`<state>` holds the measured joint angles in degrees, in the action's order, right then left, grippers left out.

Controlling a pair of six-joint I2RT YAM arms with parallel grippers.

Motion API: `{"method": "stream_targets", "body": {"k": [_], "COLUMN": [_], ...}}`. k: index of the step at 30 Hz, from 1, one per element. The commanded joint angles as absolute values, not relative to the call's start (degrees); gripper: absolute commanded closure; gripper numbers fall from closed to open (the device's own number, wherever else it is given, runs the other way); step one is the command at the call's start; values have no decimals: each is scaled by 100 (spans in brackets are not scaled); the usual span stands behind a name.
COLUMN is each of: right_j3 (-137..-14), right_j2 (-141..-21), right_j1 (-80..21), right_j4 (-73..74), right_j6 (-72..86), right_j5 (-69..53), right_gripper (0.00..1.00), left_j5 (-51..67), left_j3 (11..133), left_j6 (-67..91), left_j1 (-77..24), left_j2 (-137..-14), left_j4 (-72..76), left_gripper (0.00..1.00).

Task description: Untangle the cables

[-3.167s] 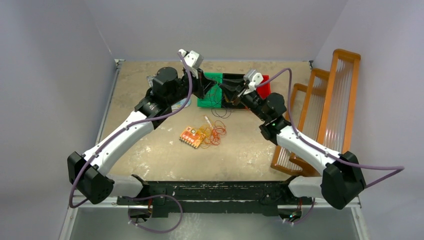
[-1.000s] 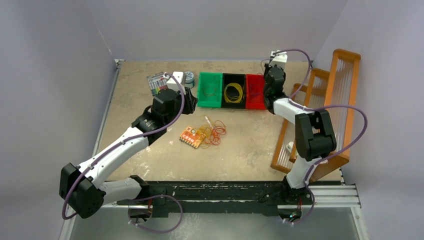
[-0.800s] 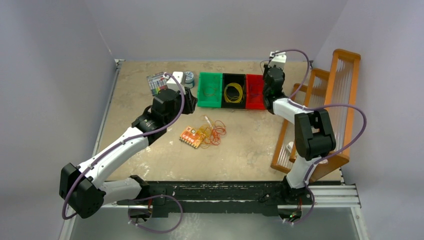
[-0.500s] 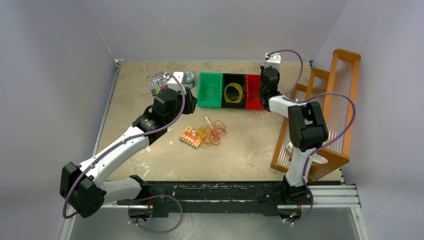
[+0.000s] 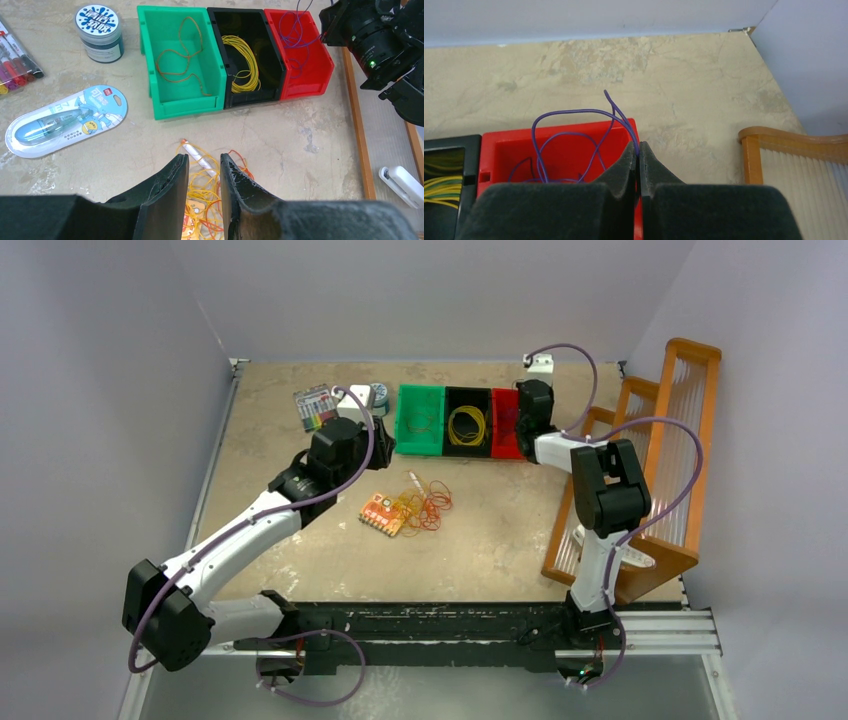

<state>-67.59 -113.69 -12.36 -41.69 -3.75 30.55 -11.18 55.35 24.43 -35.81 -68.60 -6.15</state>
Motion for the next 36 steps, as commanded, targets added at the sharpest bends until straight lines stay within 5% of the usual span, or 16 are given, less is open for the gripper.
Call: {"method": "stream_targets", "body": {"k": [1, 20, 36], "right_j3": [-7119, -7307, -8612], "right_j2": [-11218, -11104, -12031], "right_j1": [-1225, -1230, -1217], "right_j4": [-3612, -2134, -979], "right_j6": [-185, 187, -27], "right_j5": [2972, 2448, 2045], "right_gripper": [100, 100, 100], "left_j5": [-1171, -1101, -1132], "left_j3": [5572, 5491, 5510], "left_j6": [2413, 2504, 2474], "left_j1": [-3603, -3604, -3599], "left_j2": [-6837, -6818, -6777], "left_j4": [-523, -492, -550], "left_gripper": [71, 72, 72]}}
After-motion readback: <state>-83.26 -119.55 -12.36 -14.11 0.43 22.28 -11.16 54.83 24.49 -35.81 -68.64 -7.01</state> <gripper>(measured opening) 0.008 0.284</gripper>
